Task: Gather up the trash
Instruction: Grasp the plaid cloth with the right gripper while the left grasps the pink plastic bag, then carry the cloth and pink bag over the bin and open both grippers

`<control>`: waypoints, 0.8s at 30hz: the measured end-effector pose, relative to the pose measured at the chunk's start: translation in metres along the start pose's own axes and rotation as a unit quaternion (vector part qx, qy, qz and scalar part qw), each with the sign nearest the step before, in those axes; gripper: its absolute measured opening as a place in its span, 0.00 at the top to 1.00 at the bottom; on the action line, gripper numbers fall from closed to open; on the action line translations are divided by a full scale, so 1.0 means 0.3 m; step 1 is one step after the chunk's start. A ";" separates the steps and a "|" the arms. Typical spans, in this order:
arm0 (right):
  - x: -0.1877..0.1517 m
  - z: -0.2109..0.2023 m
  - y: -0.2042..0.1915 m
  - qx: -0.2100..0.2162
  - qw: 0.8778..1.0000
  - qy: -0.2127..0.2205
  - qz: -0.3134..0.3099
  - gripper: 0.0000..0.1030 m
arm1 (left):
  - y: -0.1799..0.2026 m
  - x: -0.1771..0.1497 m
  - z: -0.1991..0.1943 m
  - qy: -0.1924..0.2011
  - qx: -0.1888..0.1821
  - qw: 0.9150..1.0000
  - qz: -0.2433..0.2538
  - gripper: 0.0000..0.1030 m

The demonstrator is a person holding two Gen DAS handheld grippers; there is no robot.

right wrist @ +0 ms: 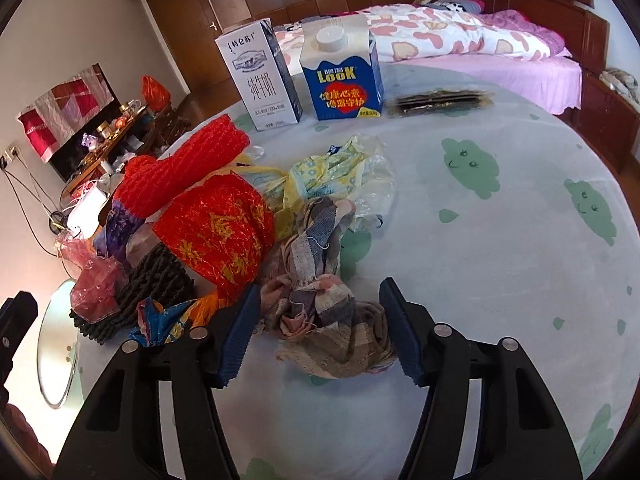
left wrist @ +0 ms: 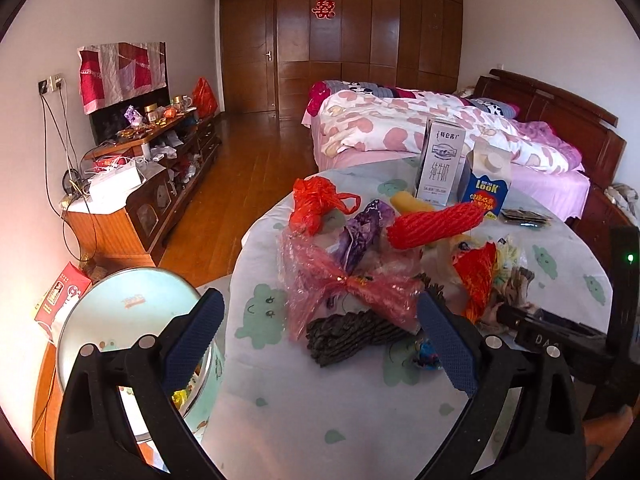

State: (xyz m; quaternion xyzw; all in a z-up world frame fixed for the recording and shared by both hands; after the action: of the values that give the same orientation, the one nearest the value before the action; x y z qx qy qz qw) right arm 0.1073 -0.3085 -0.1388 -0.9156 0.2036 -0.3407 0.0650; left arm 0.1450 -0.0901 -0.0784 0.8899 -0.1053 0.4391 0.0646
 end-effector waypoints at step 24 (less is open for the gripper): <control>-0.028 -0.110 0.084 0.013 0.997 0.059 0.039 0.74 | 0.023 -0.024 0.058 -0.026 -0.074 0.996 -0.044 0.76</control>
State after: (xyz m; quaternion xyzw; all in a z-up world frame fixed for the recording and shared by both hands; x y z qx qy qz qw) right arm 0.0717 -0.3272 -0.1251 -0.8844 0.2384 -0.3936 0.0783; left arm 0.1523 -0.0994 -0.0944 0.8974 -0.0999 0.4040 0.1467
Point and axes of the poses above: each gripper's, at about its wrist camera, not at the fingertips, and z roughly the way its jaws point, y to its right, x to its top, the point moved 3 cm from there along z, roughly the way its jaws point, and after that the axes turned 1 degree about -z, right-handed, at the moved point
